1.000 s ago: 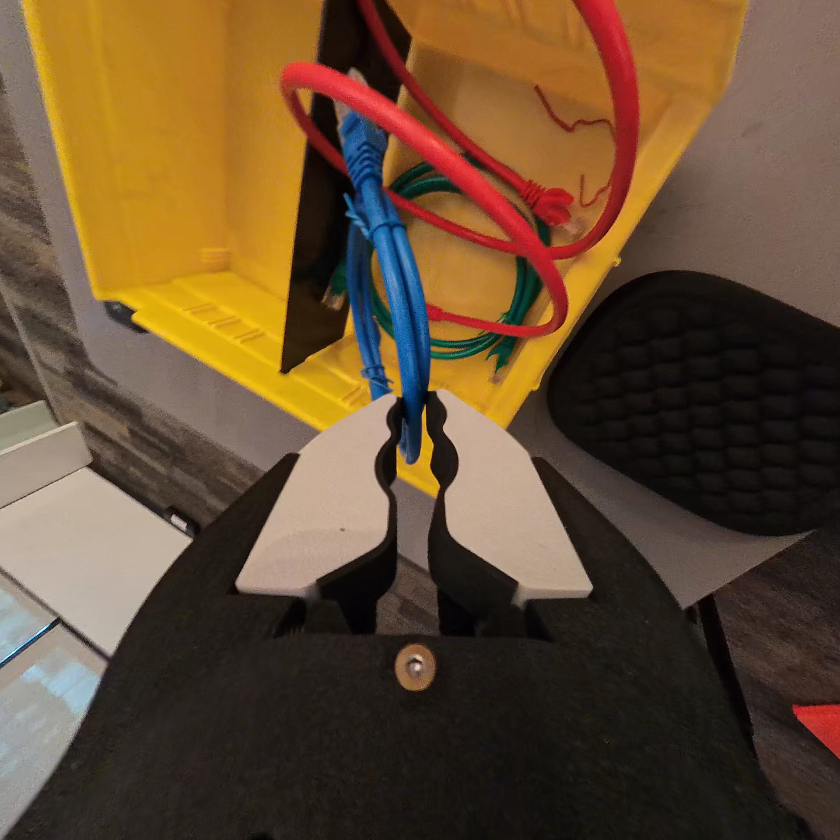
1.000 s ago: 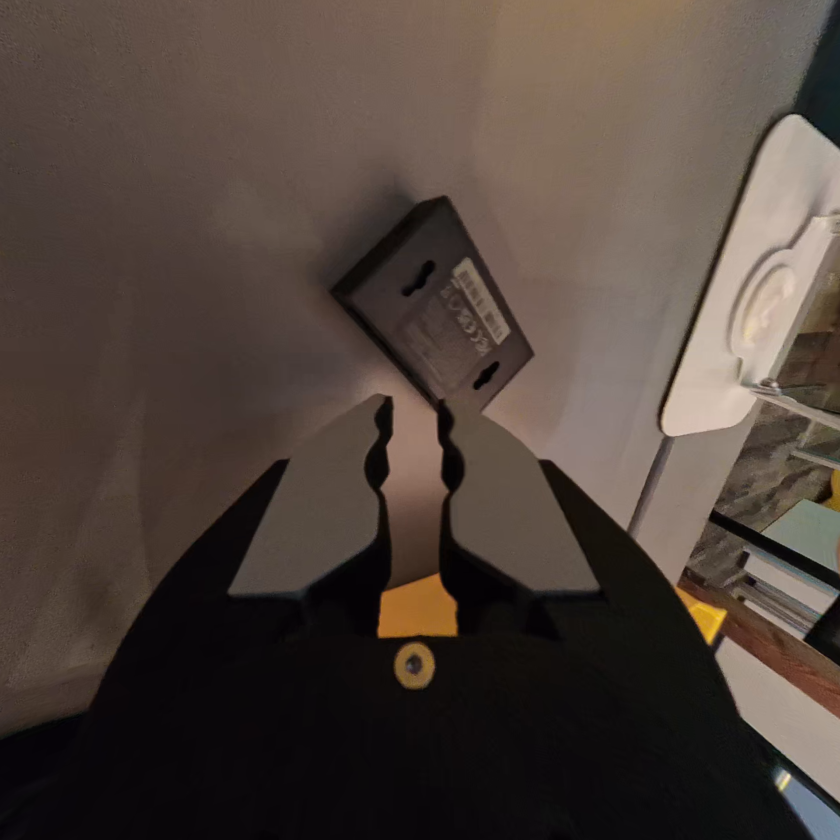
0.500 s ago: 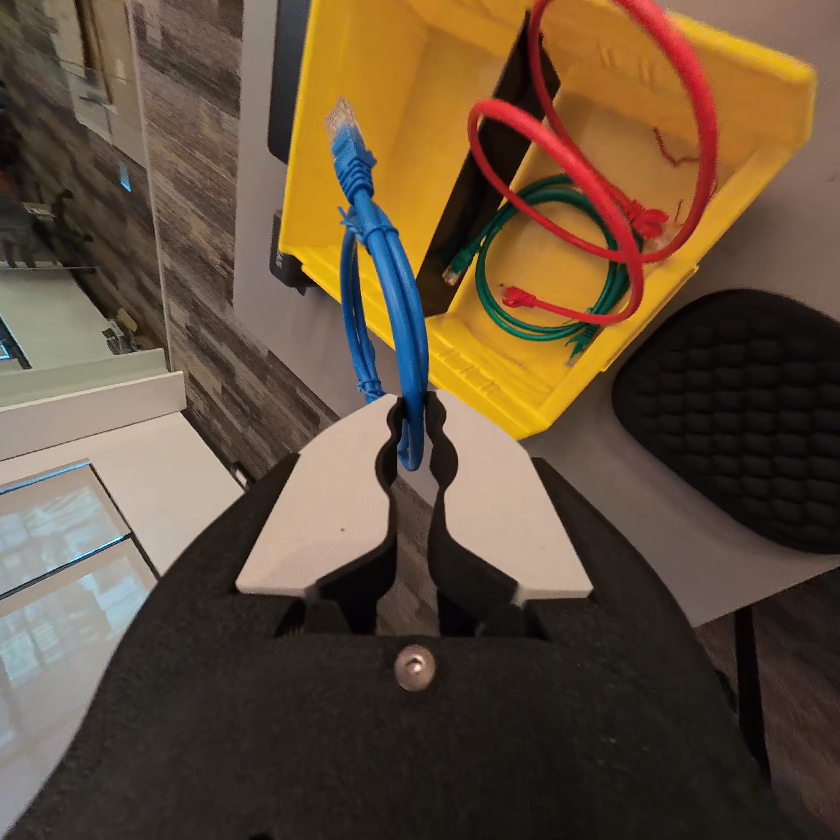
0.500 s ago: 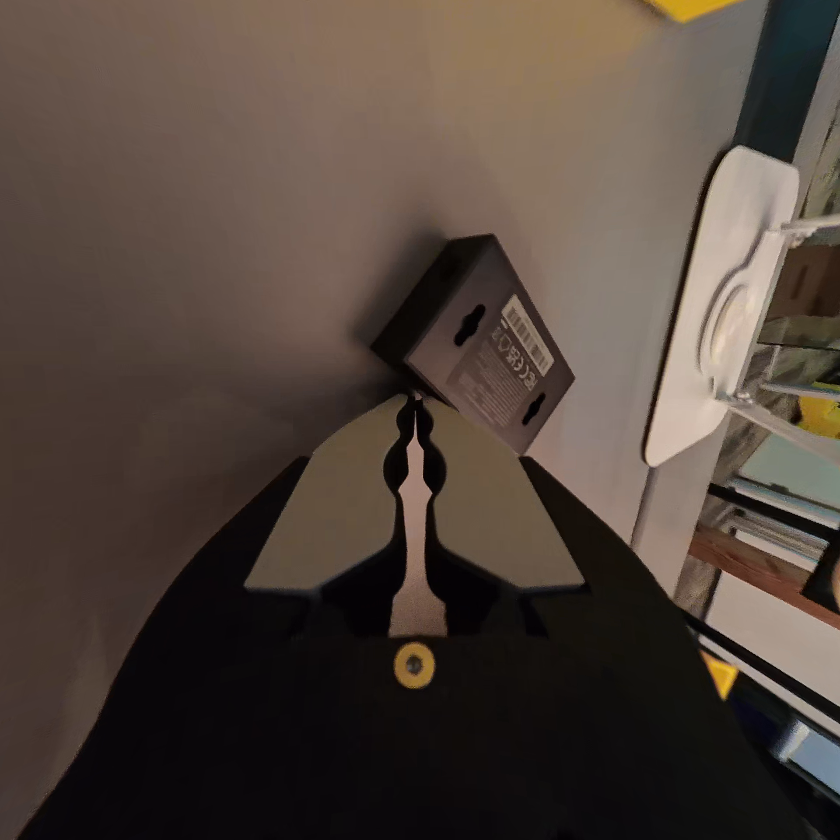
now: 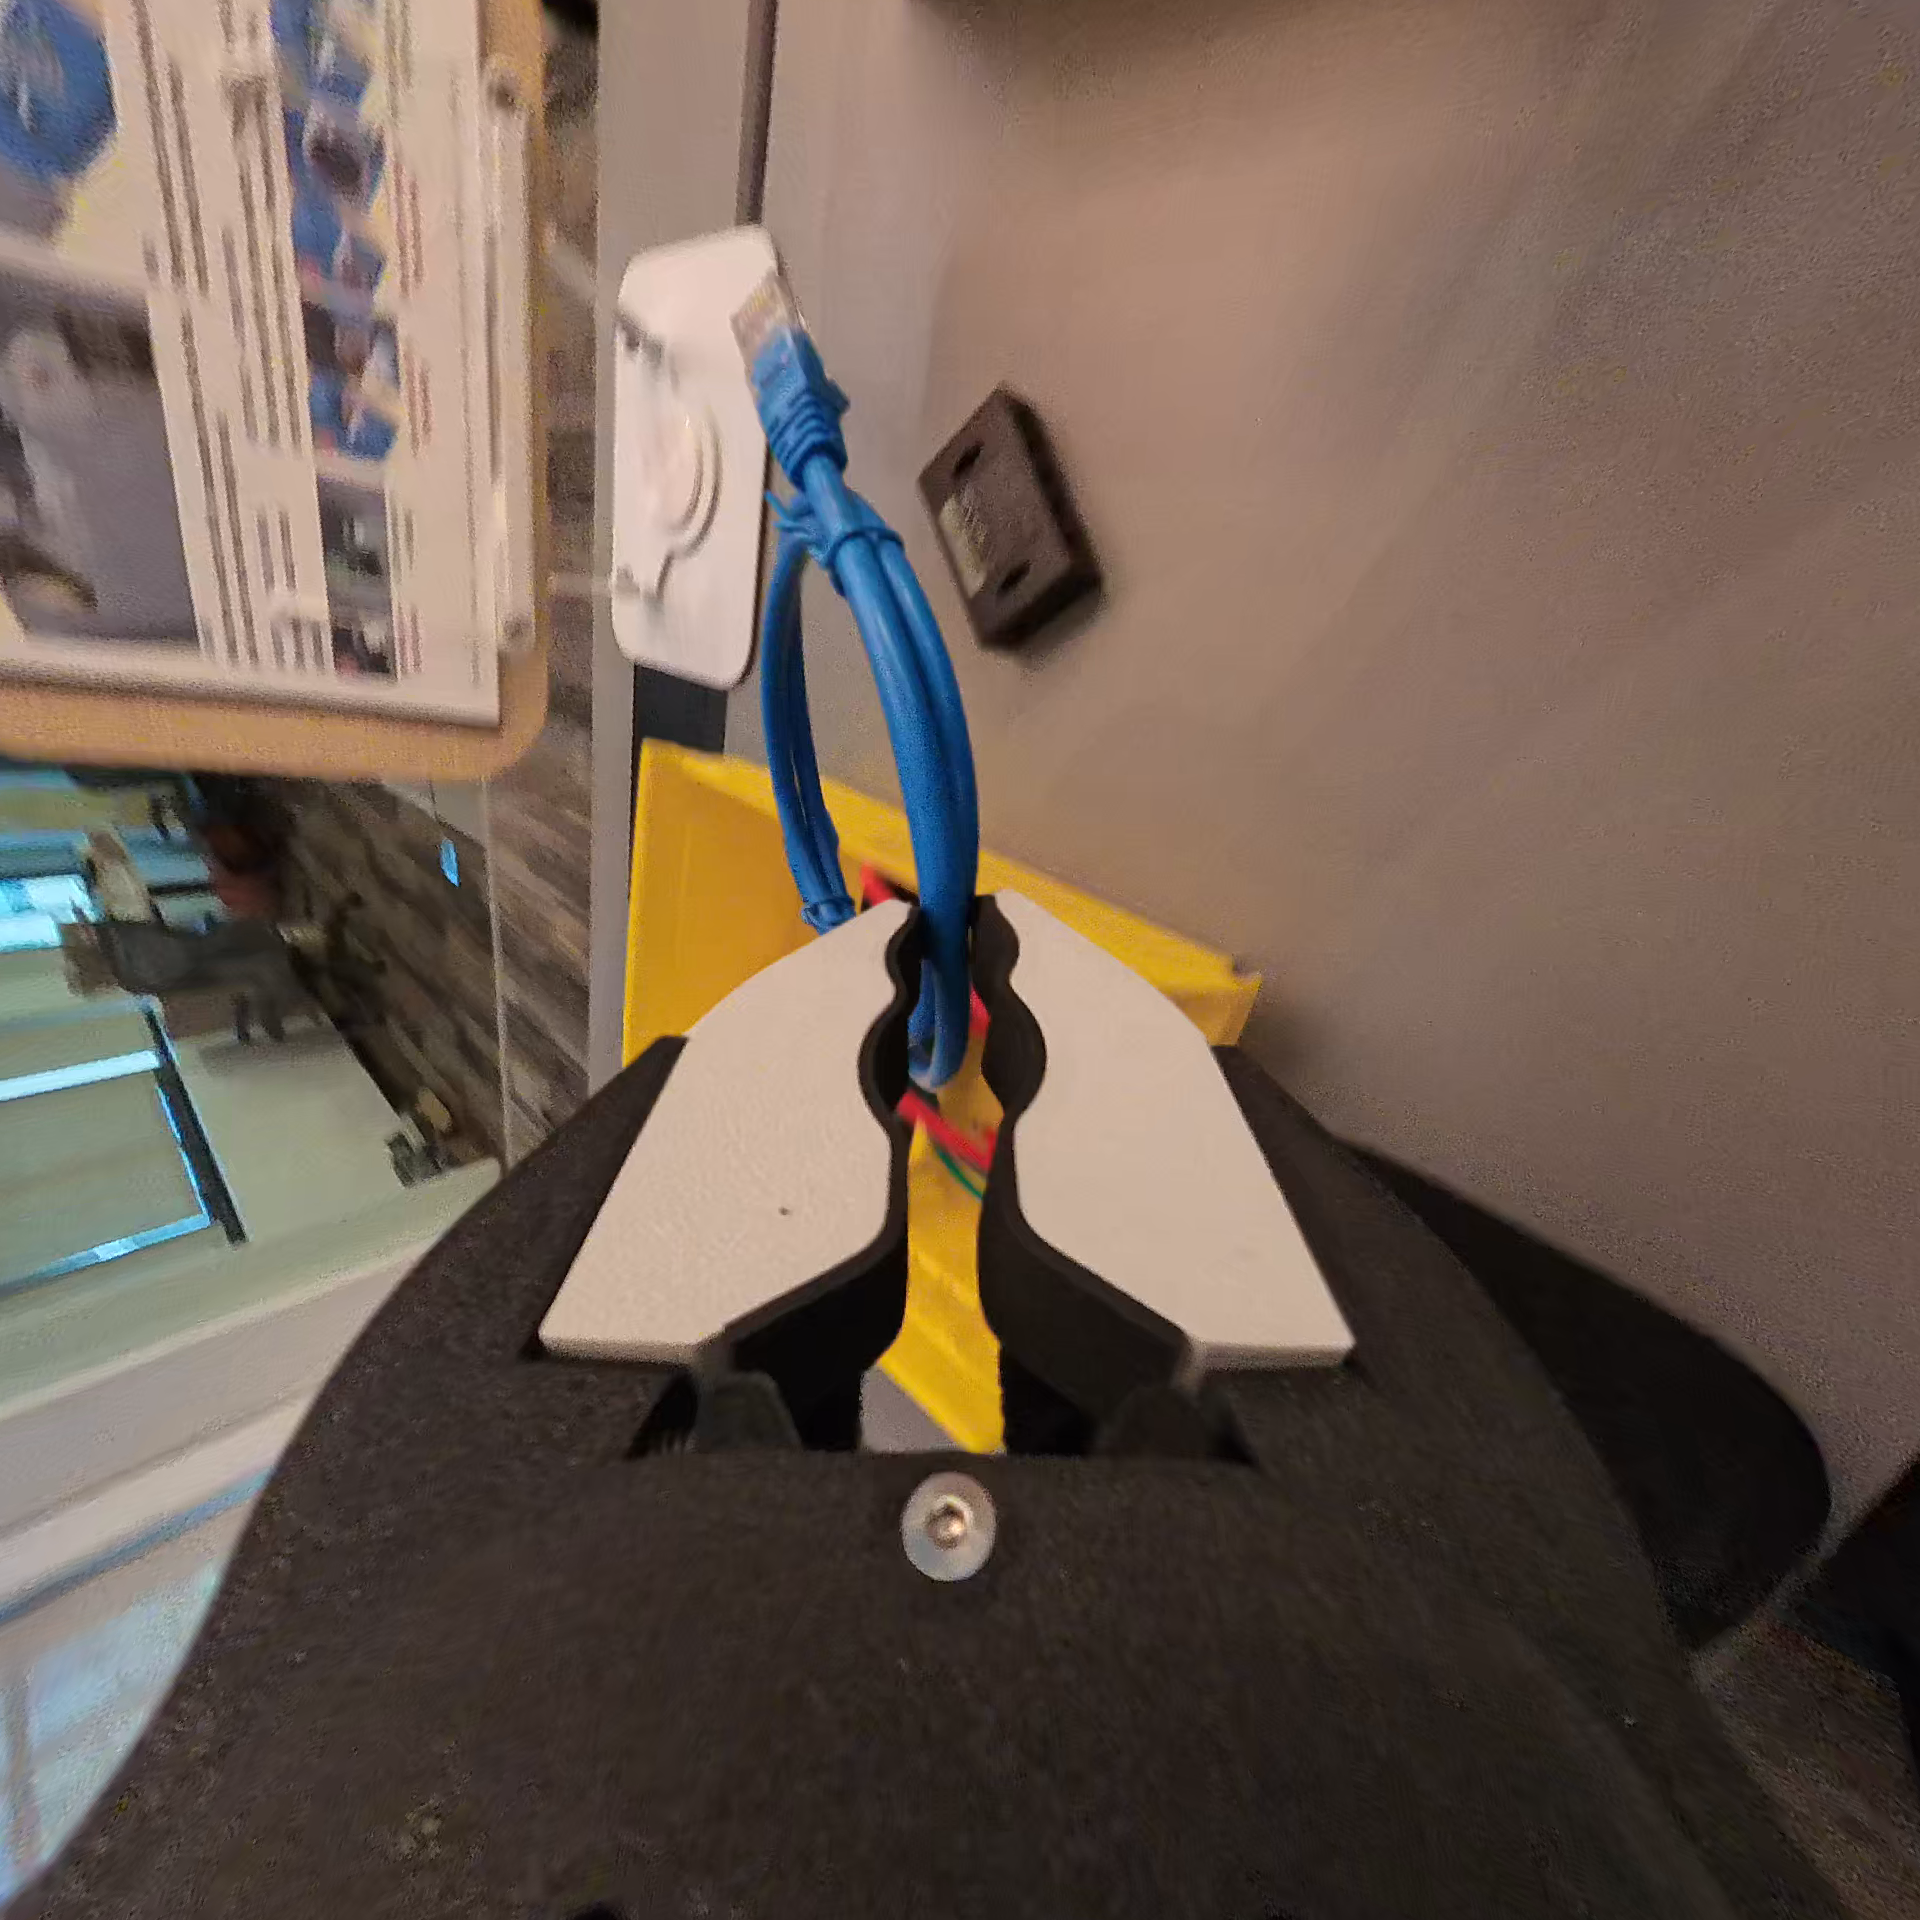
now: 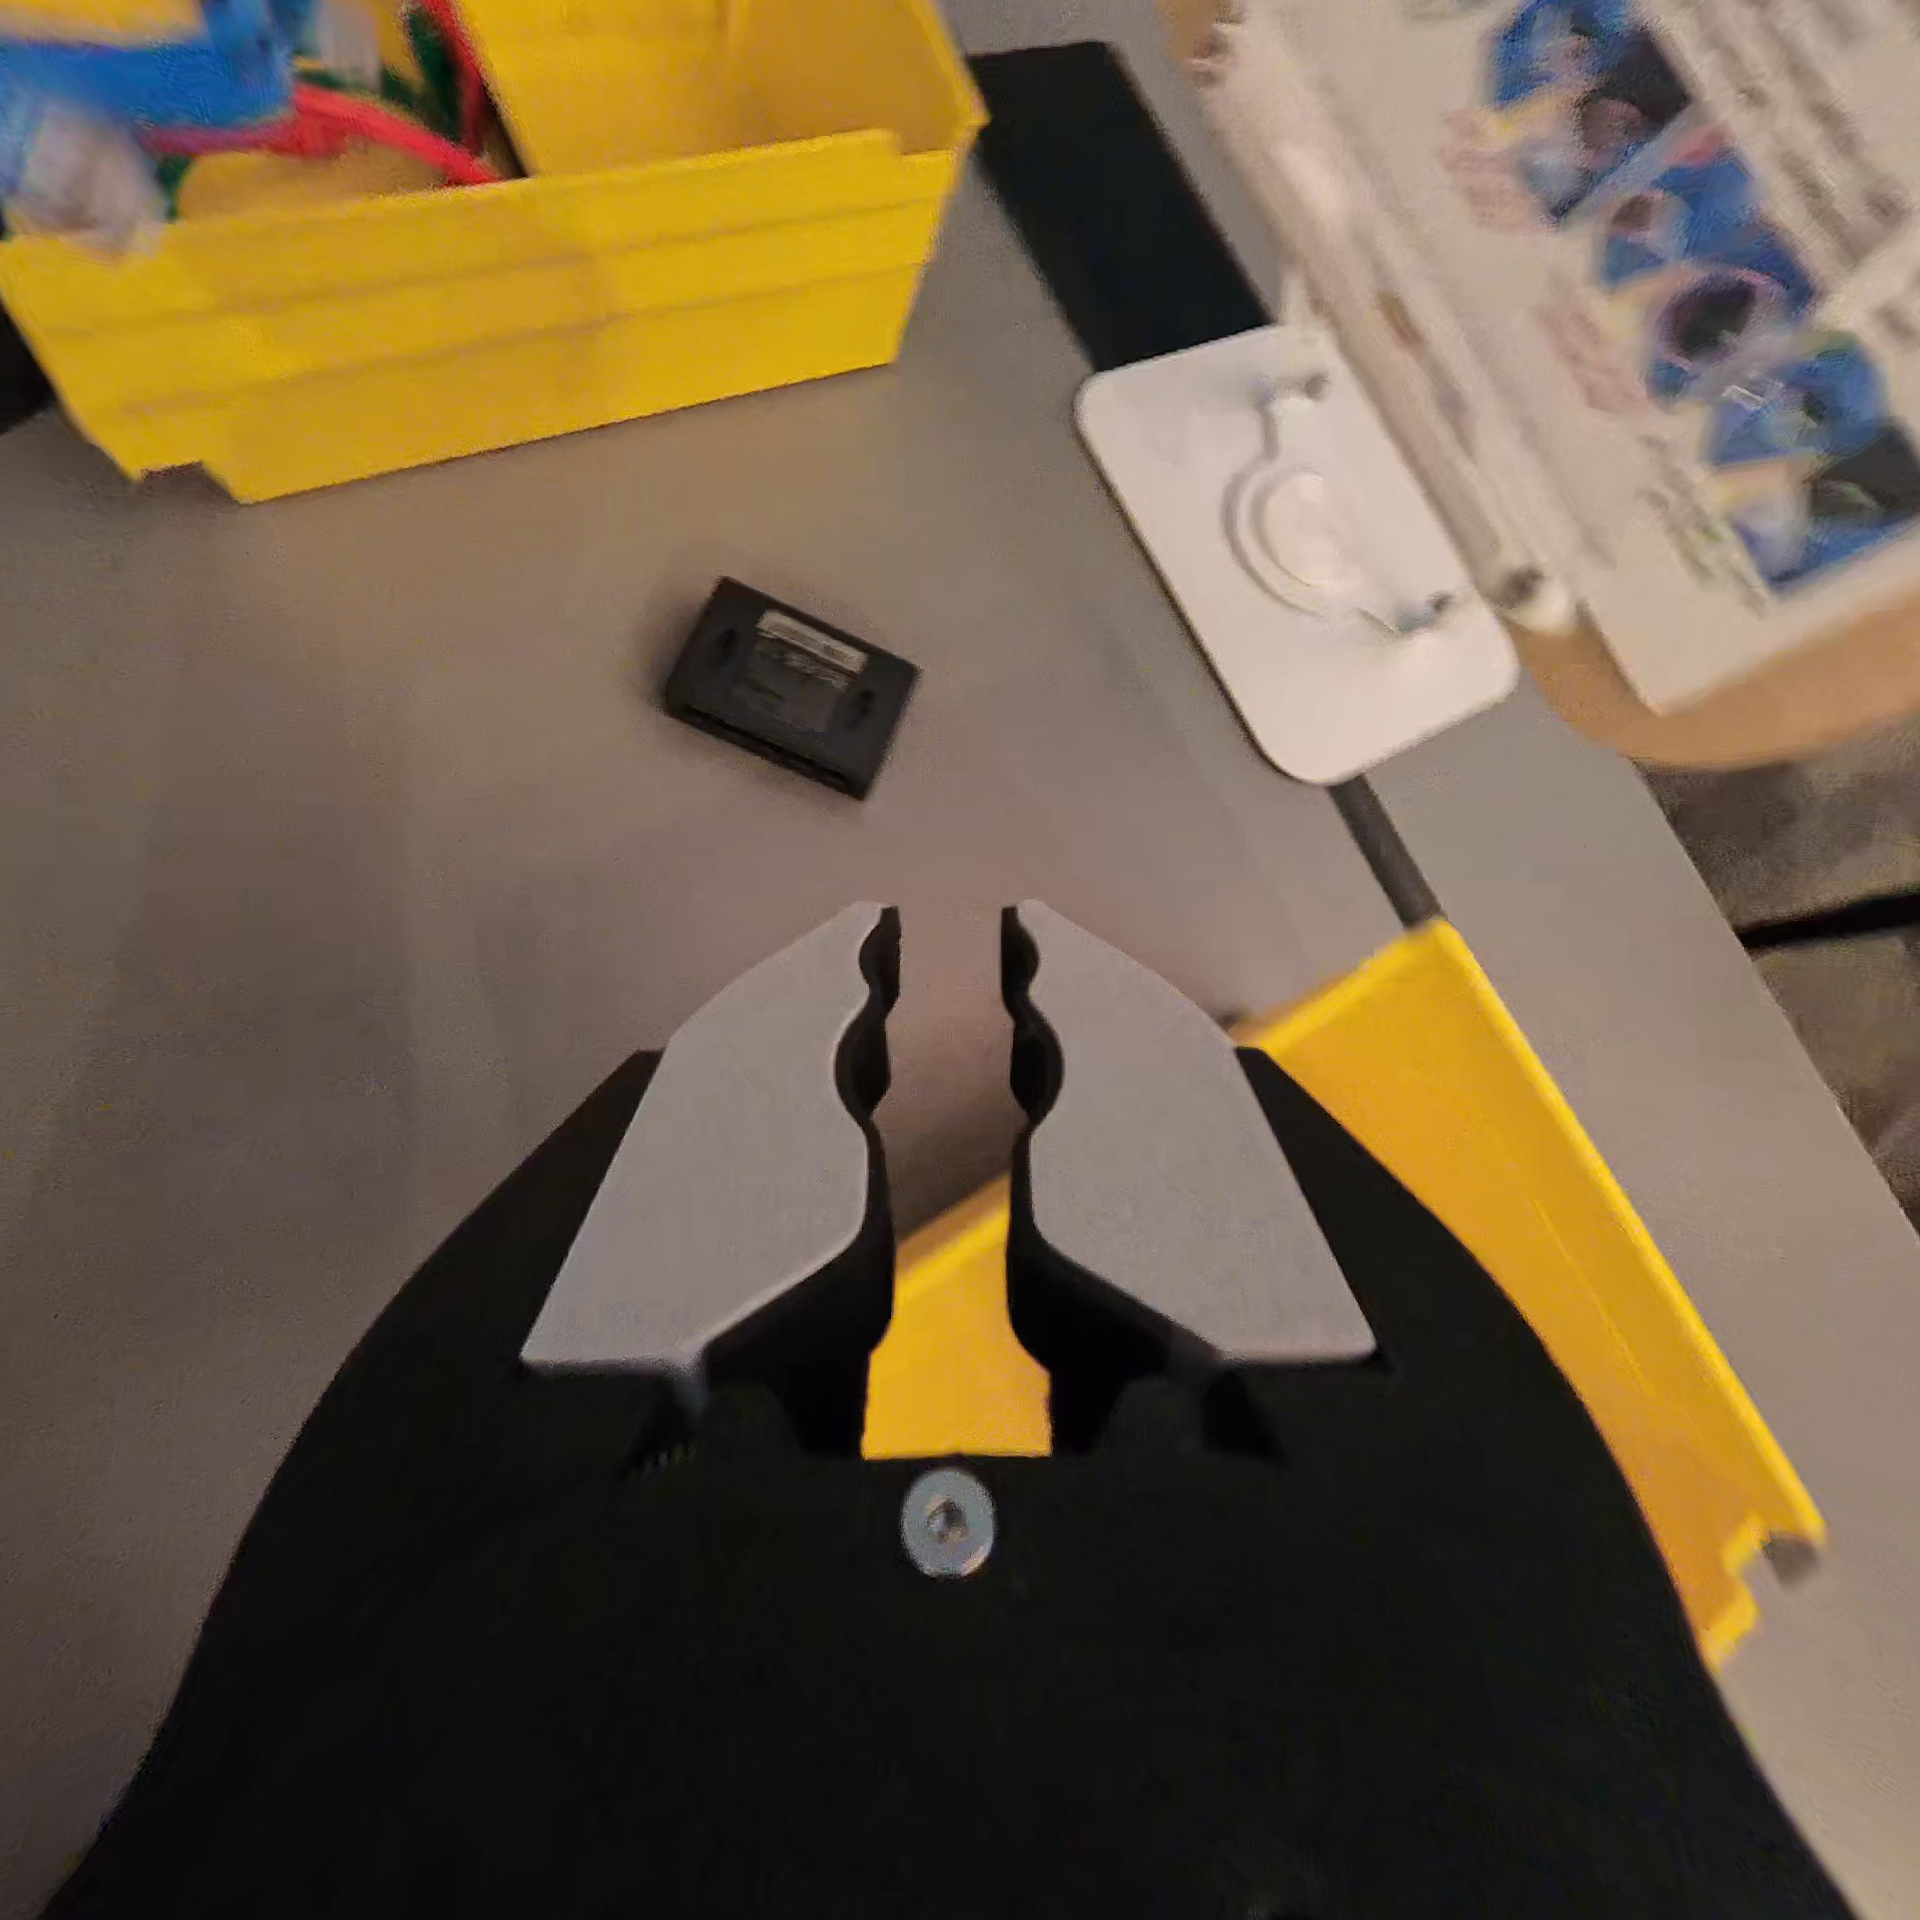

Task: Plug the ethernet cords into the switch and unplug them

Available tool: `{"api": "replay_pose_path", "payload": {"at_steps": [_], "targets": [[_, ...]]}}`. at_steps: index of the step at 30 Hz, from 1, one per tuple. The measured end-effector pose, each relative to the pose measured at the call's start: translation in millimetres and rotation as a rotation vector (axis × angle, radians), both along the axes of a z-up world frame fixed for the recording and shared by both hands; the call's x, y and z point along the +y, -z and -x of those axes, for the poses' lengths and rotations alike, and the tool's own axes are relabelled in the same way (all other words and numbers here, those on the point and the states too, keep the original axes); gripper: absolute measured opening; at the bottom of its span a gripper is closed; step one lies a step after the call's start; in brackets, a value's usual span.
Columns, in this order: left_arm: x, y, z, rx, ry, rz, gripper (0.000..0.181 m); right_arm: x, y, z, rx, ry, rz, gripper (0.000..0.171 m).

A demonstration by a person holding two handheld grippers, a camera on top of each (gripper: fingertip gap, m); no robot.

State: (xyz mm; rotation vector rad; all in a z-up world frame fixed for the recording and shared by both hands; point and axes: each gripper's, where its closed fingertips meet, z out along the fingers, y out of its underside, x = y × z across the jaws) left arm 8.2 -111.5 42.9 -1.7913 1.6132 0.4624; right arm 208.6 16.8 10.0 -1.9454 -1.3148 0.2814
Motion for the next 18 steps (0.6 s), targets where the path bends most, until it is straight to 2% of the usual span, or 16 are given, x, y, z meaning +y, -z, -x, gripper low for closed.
{"api": "replay_pose_path", "payload": {"at_steps": [4, 7, 12, 18], "targets": [[10, 39, -63, 0.003, 0.093, 0.041, 0.009, 13, -23, -56, 0.027, 0.131, -0.064, 0.02], [19, 79, -100, 0.004, 0.132, 0.111, 0.009, 10, -29, -76, 0.004, 0.151, -0.109, 0.021], [35, 140, -138, 0.046, 0.136, 0.172, 0.009, 8, -21, -88, -0.04, 0.134, -0.121, 0.021], [43, 181, -158, 0.051, 0.125, 0.263, 0.007, 21, -17, -65, 0.028, 0.149, -0.094, 0.021]]}}
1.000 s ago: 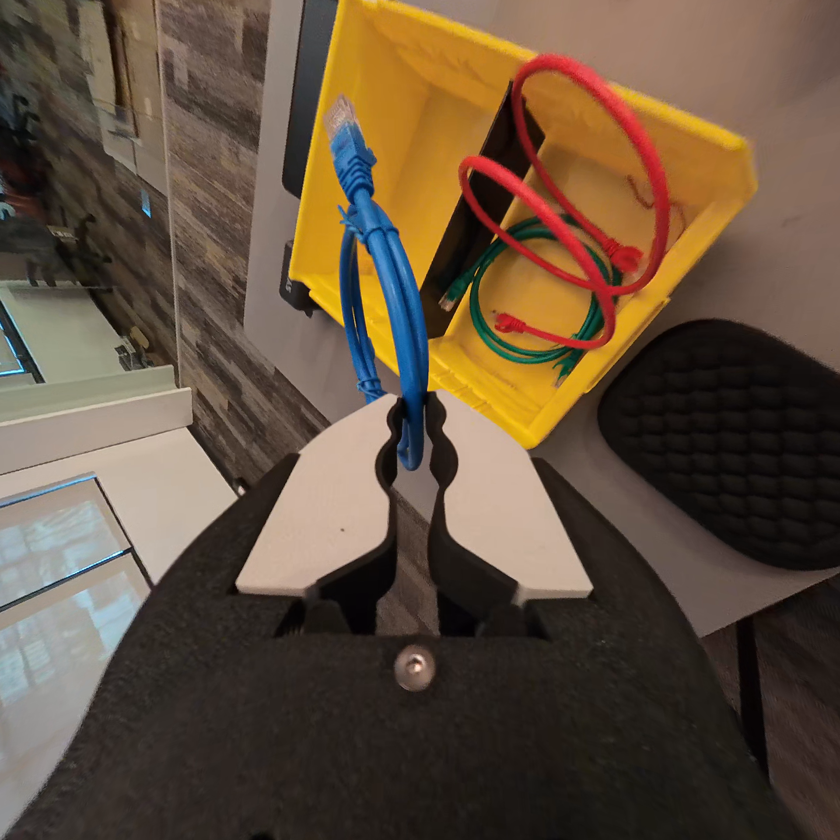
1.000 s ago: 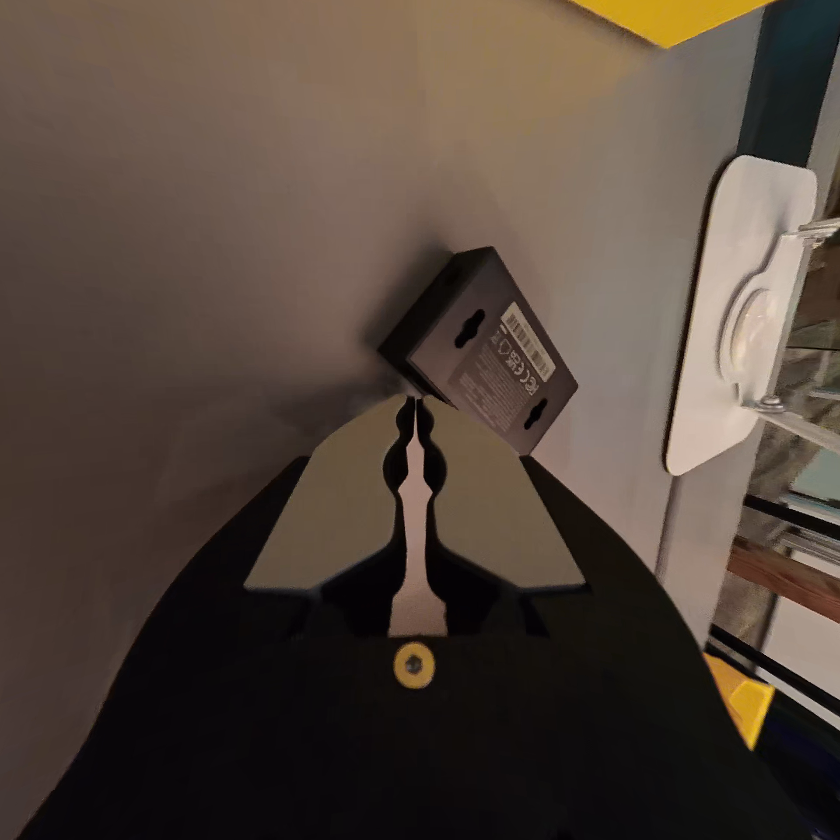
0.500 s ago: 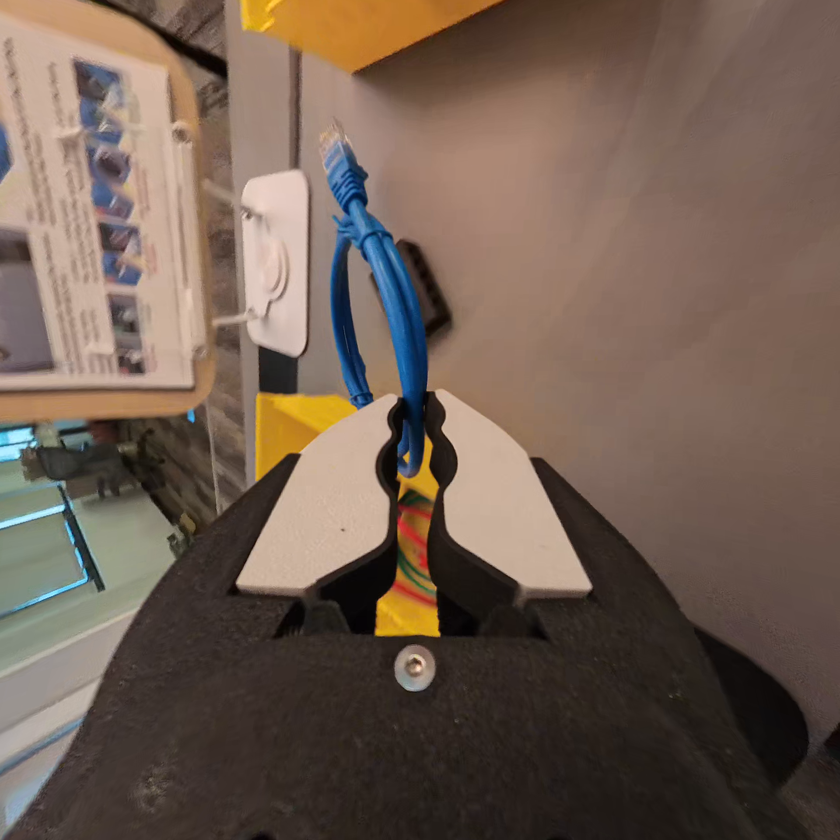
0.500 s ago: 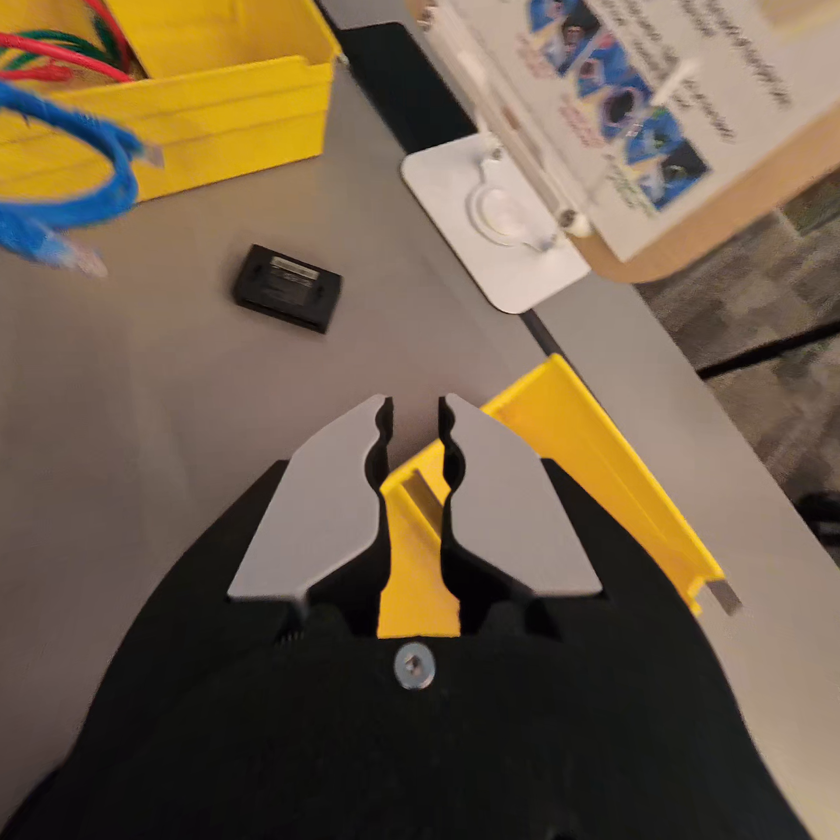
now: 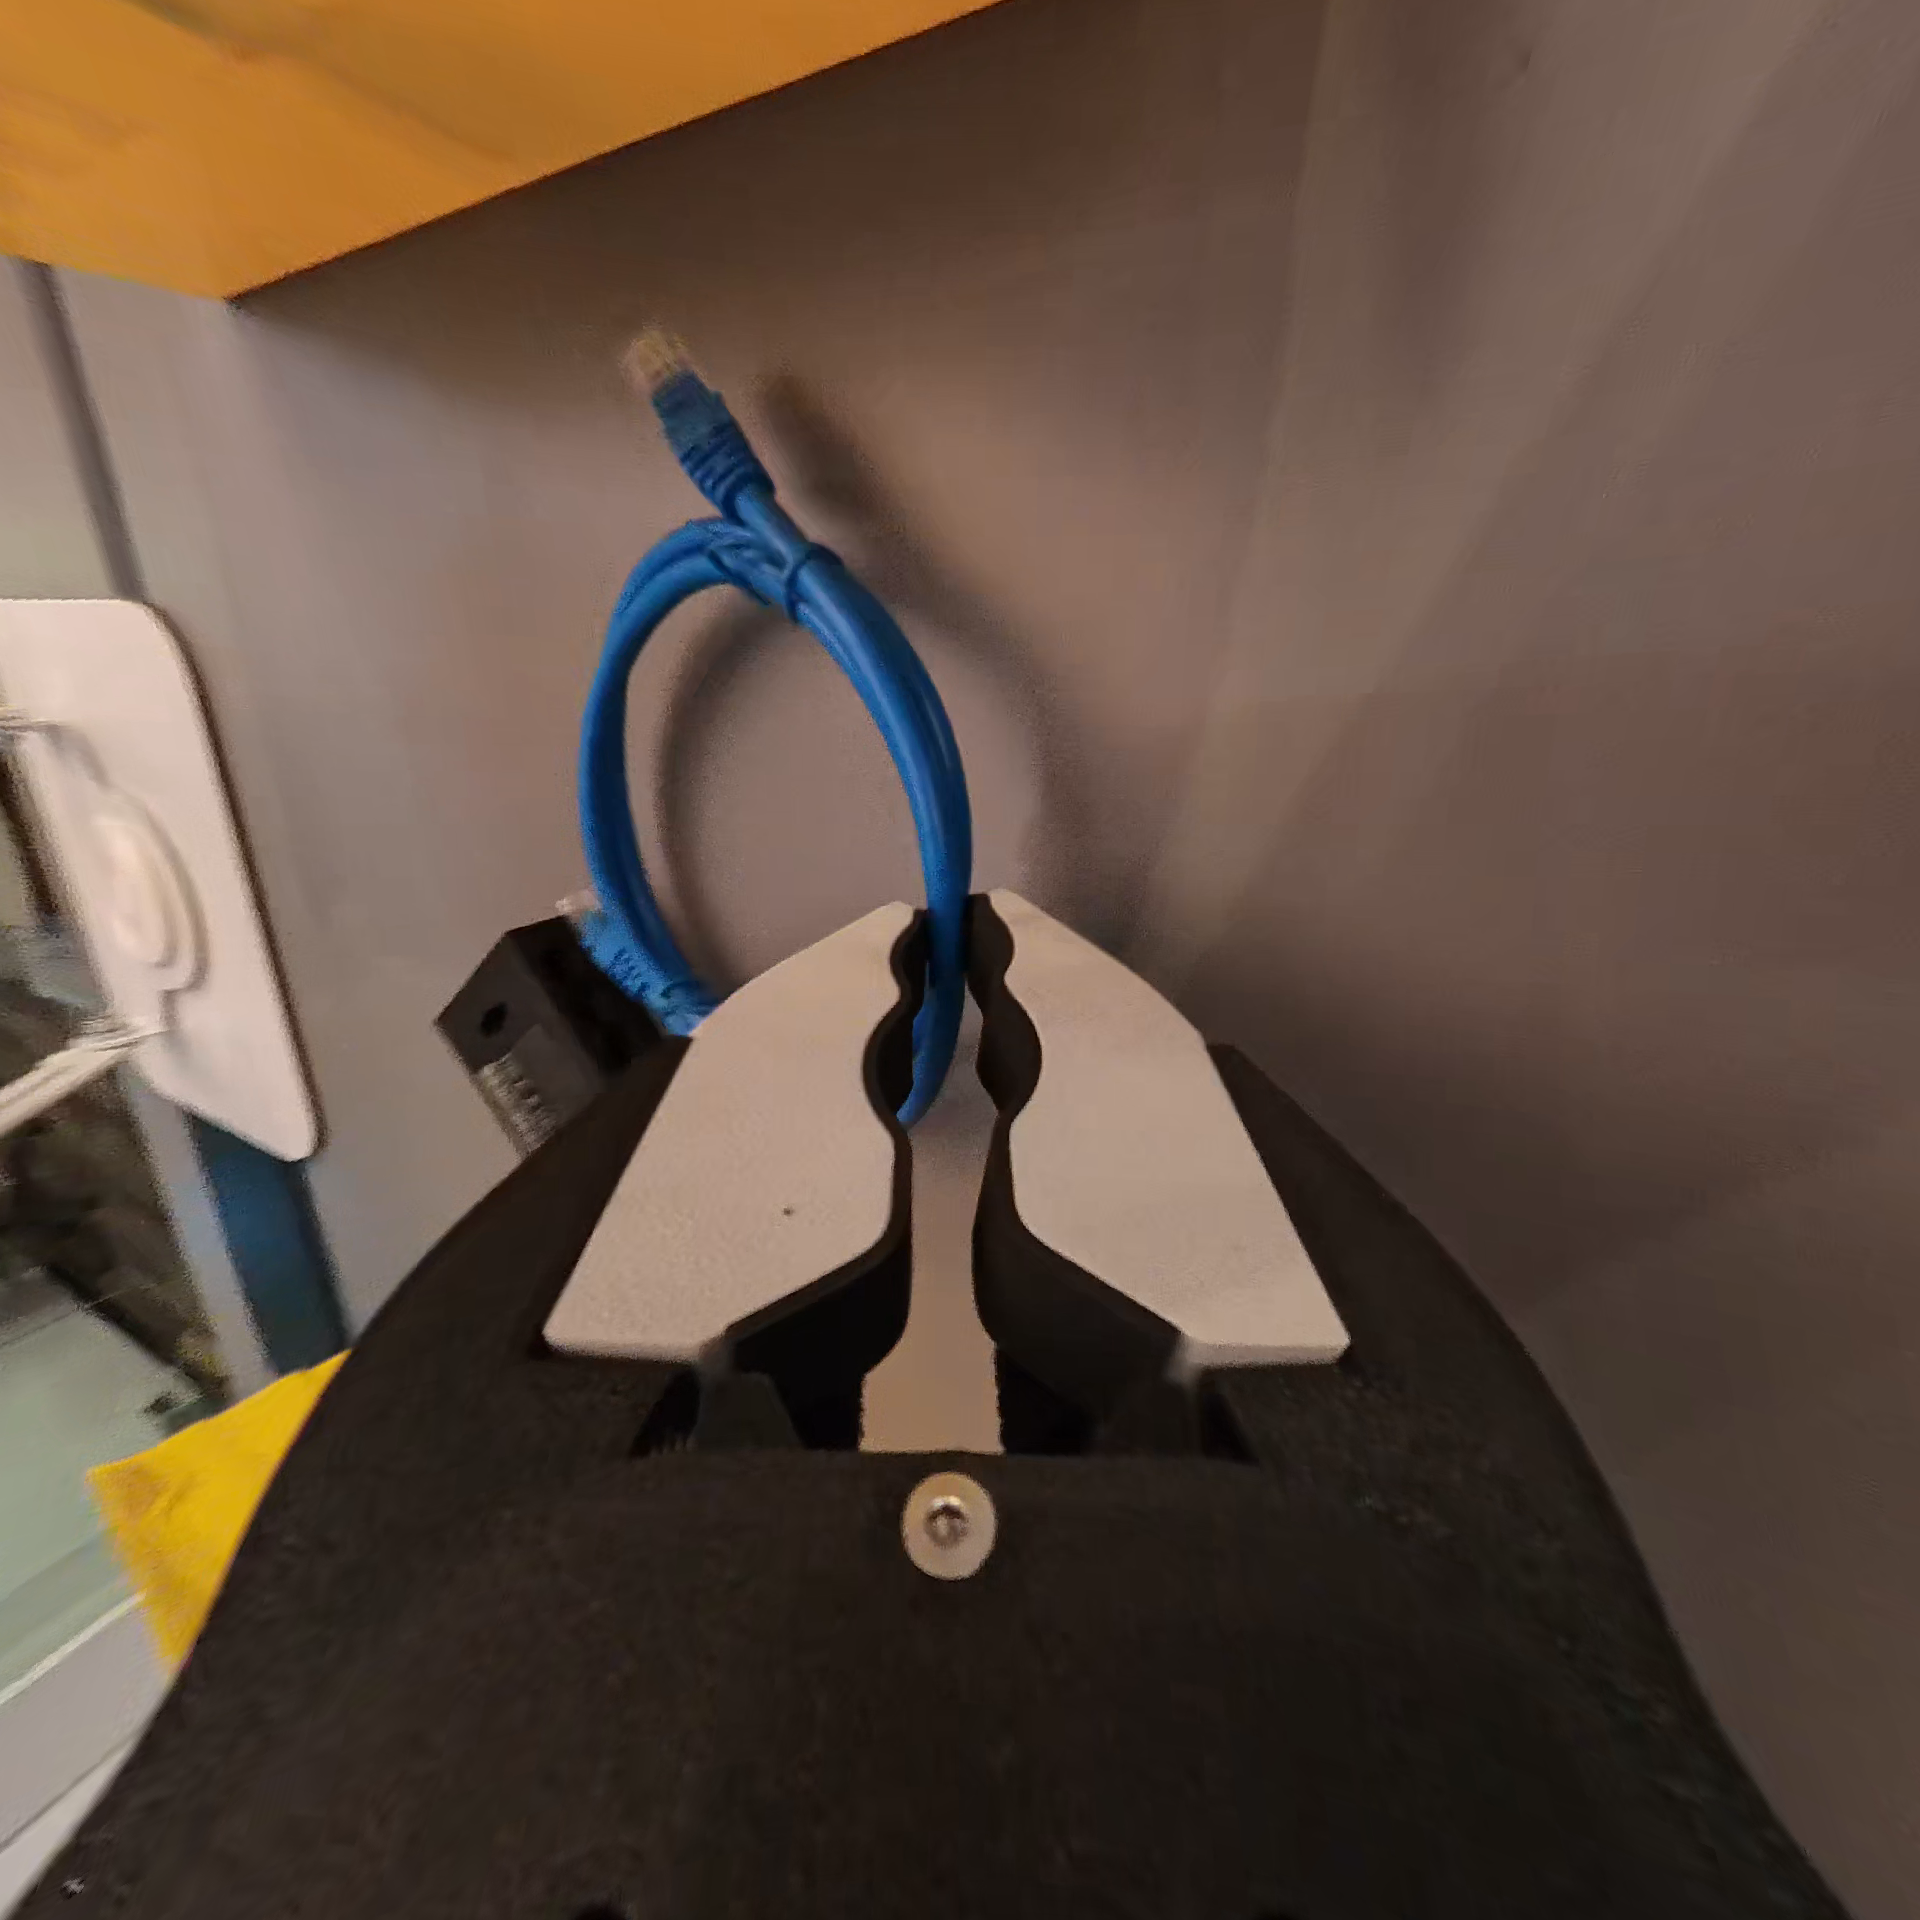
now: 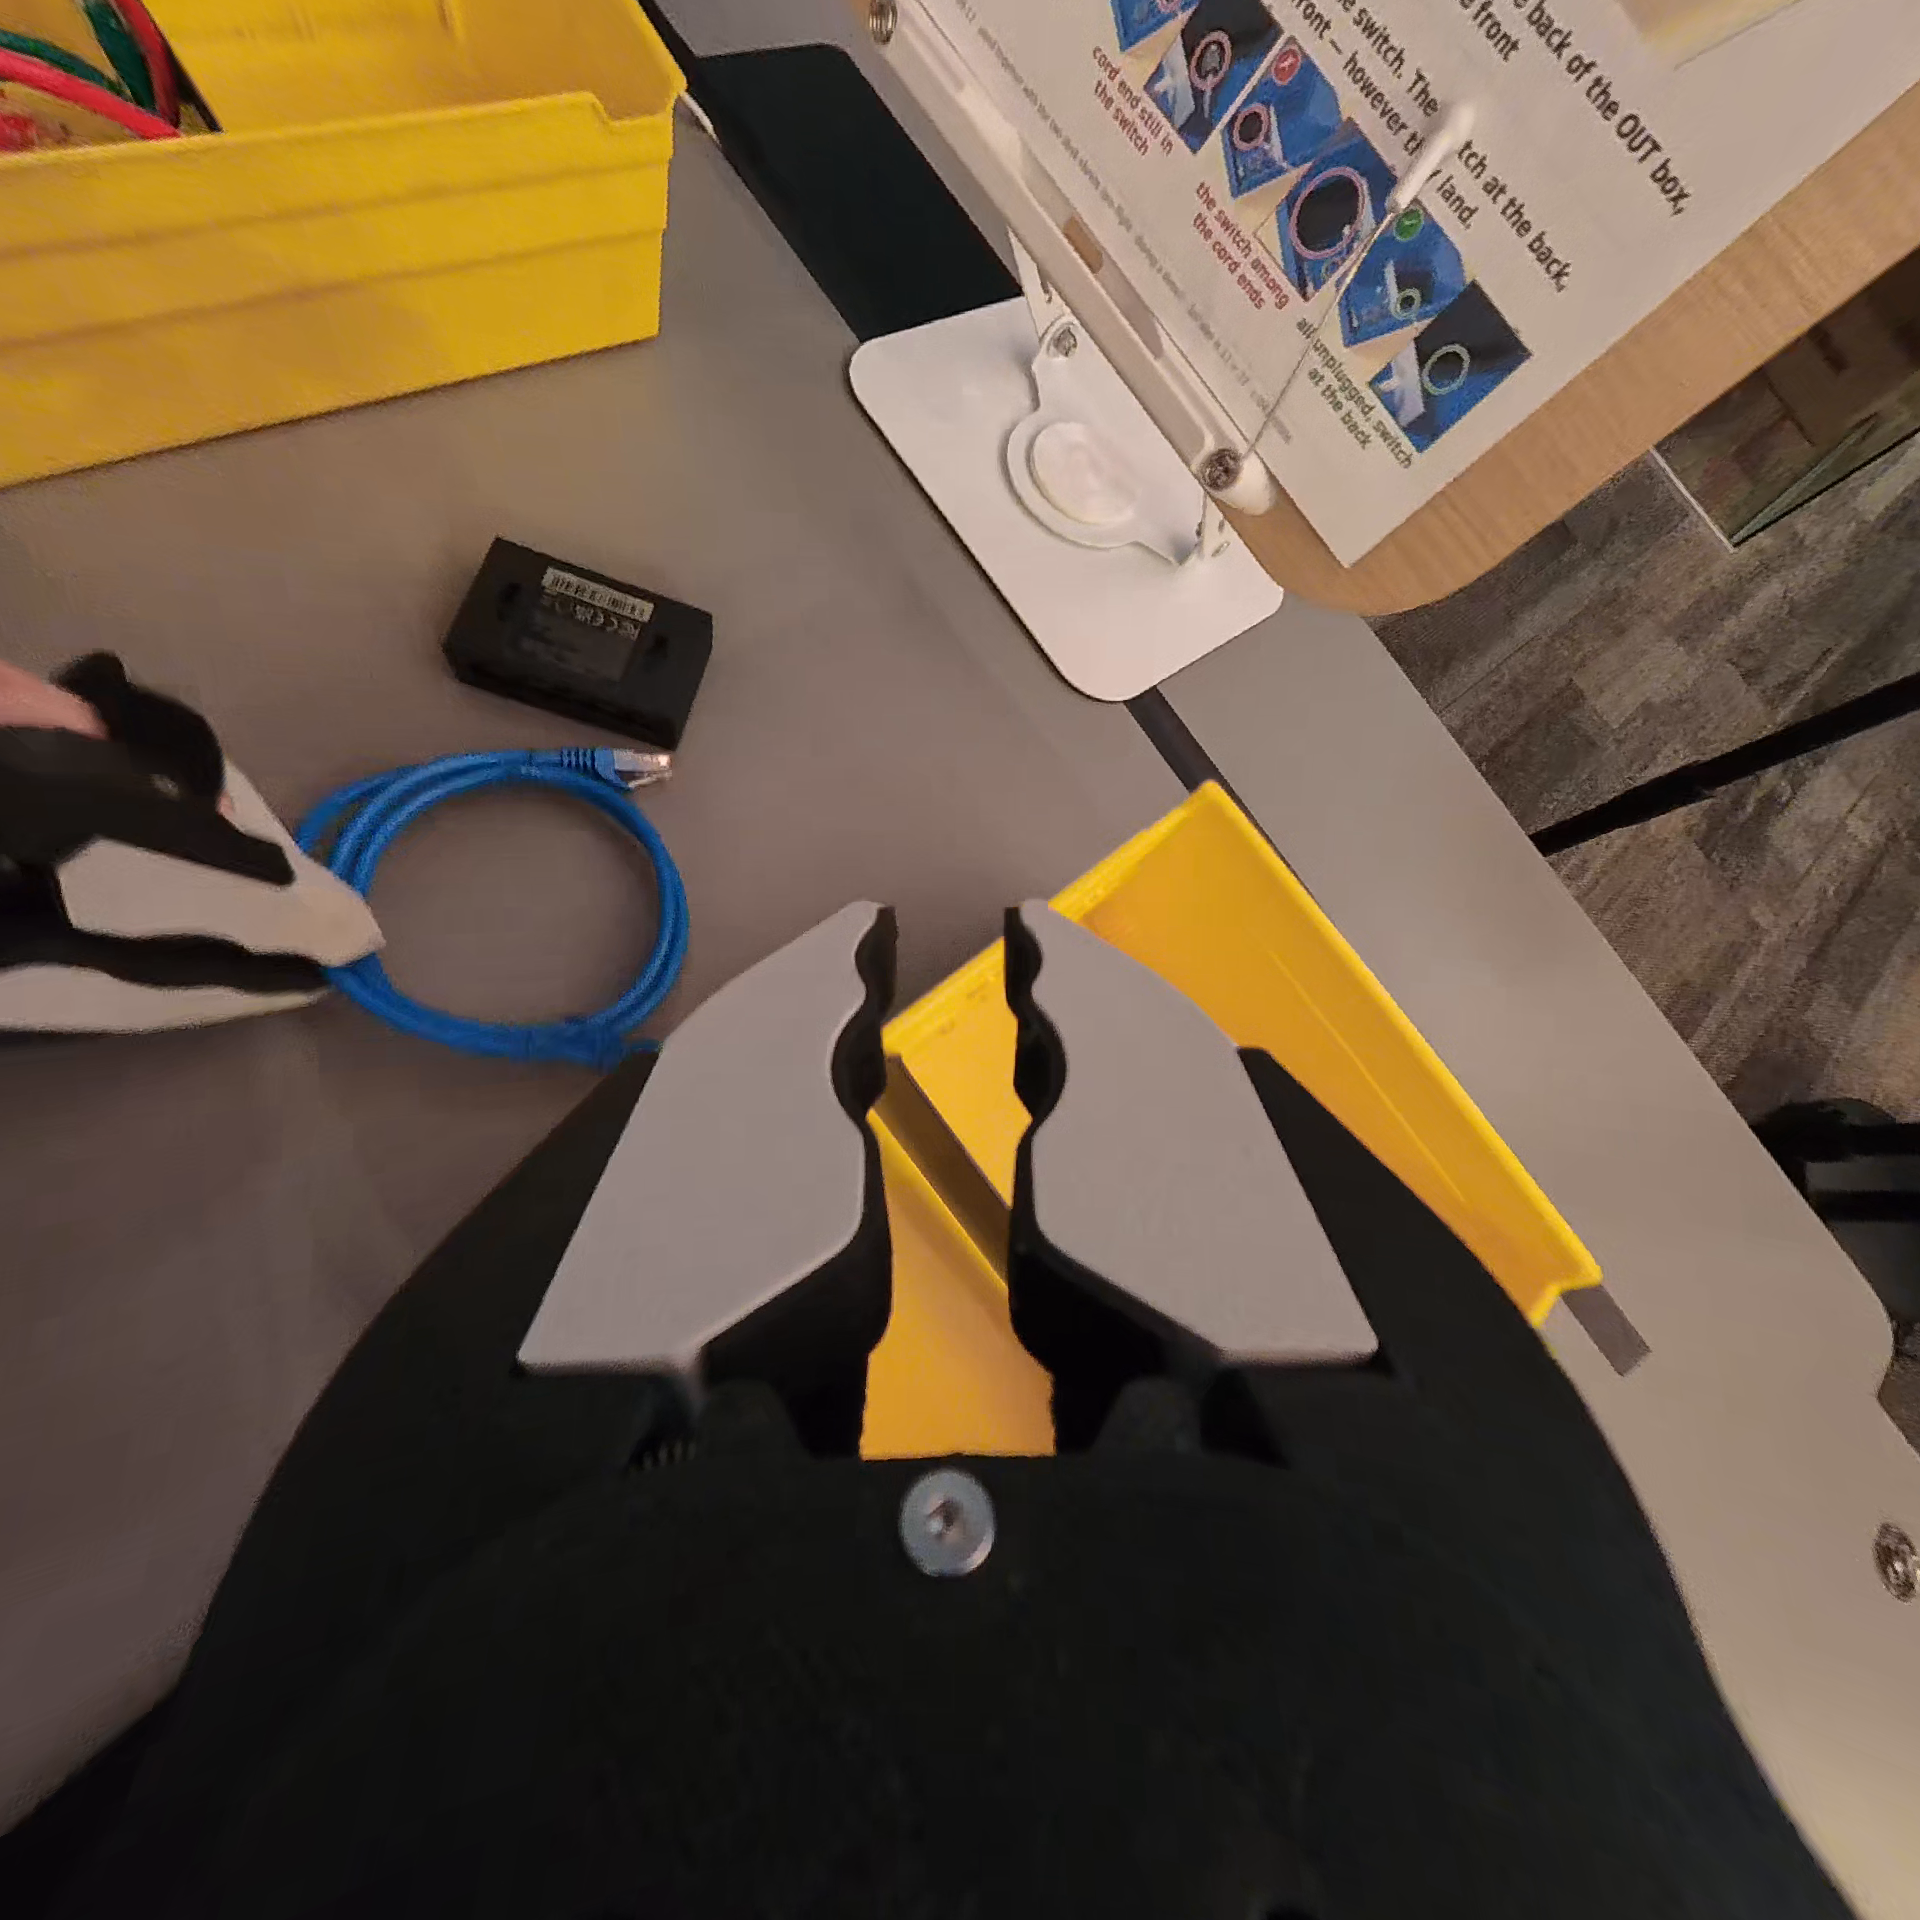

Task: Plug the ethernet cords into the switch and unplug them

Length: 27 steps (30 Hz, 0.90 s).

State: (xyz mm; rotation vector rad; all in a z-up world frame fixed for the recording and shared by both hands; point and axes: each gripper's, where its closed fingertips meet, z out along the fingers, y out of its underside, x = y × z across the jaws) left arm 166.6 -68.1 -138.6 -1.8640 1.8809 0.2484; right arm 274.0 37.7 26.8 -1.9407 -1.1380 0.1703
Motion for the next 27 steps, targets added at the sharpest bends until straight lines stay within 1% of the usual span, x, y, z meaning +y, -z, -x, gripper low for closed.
{"api": "replay_pose_path", "payload": {"at_steps": [2, 4, 7, 10, 12, 14, 16, 17, 18, 19, 20, 21, 24, 27], "targets": [[-2, 9, -4, -0.039, -0.044, 0.065, 0.012, 5, 7, 8, -0.012, 0.011, 0.008, 0.021], [-2, 6, -6, -0.108, -0.089, 0.095, 0.028, 6, 16, 15, -0.042, 0.0, 0.016, 0.022], [-1, -20, -7, -0.322, -0.146, 0.09, 0.027, -4, 24, 27, -0.031, -0.085, 0.049, 0.024], [-5, -60, 11, -0.52, -0.222, 0.027, 0.035, -5, 21, 31, 0.03, -0.098, 0.074, 0.025], [-7, -98, 39, -0.631, -0.274, -0.101, 0.035, -3, 21, 30, 0.04, -0.092, 0.074, 0.025], [-13, -135, 81, -0.73, -0.364, -0.208, 0.036, -1, 23, 30, 0.018, -0.086, 0.061, 0.025], [-19, -166, 131, -0.822, -0.491, -0.317, 0.047, 1, 25, 30, -0.011, -0.082, 0.048, 0.025], [-20, -177, 160, -0.847, -0.57, -0.385, 0.054, 1, 26, 31, -0.021, -0.079, 0.043, 0.025], [-23, -183, 186, -0.86, -0.642, -0.449, 0.064, 2, 27, 32, -0.028, -0.079, 0.041, 0.025], [-25, -186, 204, -0.873, -0.68, -0.491, 0.075, 2, 27, 33, -0.033, -0.079, 0.039, 0.025], [-27, -185, 215, -0.884, -0.694, -0.505, 0.076, 2, 28, 33, -0.037, -0.08, 0.04, 0.025], [-27, -181, 221, -0.88, -0.7, -0.495, 0.074, 3, 29, 34, -0.043, -0.079, 0.041, 0.025], [-20, -150, 235, -0.775, -0.773, -0.441, 0.075, 6, 33, 32, -0.064, -0.066, 0.045, 0.025], [-12, -116, 241, -0.654, -0.829, -0.37, 0.082, 7, 37, 30, -0.08, -0.056, 0.049, 0.025]]}}
